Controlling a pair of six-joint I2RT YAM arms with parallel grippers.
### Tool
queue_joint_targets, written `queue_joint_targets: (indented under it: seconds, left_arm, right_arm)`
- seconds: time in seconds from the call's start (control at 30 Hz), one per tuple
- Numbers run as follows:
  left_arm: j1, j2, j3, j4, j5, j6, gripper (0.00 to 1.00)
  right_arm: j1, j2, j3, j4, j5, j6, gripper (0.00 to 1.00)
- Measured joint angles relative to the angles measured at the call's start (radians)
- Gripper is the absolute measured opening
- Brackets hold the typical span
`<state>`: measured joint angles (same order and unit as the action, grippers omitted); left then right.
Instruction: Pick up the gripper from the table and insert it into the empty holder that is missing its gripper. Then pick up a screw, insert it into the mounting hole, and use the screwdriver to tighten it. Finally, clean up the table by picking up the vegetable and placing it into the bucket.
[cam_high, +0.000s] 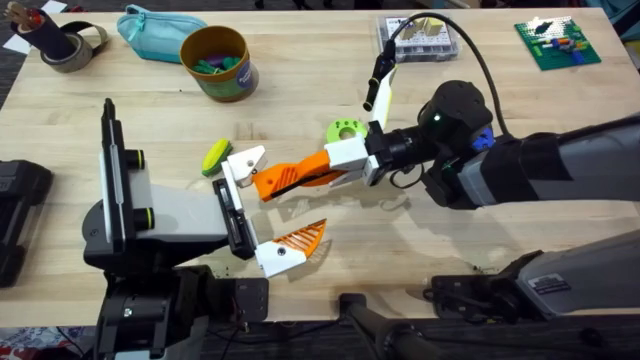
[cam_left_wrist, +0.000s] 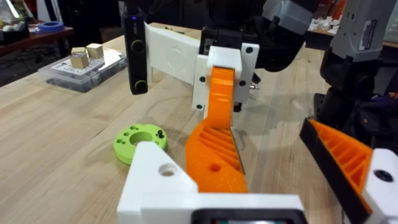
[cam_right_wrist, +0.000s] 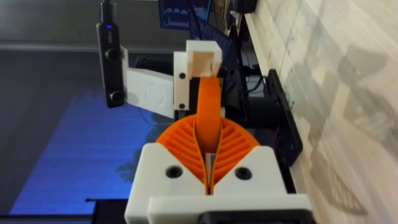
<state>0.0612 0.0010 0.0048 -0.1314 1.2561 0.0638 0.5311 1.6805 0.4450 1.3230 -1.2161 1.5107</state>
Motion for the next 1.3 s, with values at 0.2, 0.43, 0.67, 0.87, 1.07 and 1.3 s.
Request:
queue_joint_targets:
  seconds: [0.2, 0.43, 0.67, 0.87, 1.07, 1.3]
  left_arm:
    - [0.002, 0.0, 0.0, 0.0, -0.004, 0.0, 0.987]
    - [0.002, 0.0, 0.0, 0.0, -0.003, 0.0, 0.988]
    - [0.002, 0.0, 0.0, 0.0, 0.0, 0.0, 0.987]
    - [0.002, 0.0, 0.0, 0.0, 0.0, 0.0, 0.986]
    - [0.002, 0.0, 0.0, 0.0, 0.0, 0.0, 0.987]
    - [0.002, 0.0, 0.0, 0.0, 0.0, 0.0, 0.987]
  right_arm:
    - [-0.002, 0.002, -0.001, -0.028, -0.005, 0.005, 0.021]
    - [-0.015, 0.002, -0.001, -0.031, -0.016, 0.005, 0.021]
    - [-0.041, 0.002, -0.001, -0.017, -0.05, 0.008, 0.021]
    - [-0.045, 0.002, -0.001, 0.026, -0.072, 0.008, 0.021]
    - [-0.045, 0.002, -0.001, 0.061, -0.076, 0.008, 0.021]
    - [-0.044, 0.002, -0.001, 0.067, -0.073, 0.008, 0.021]
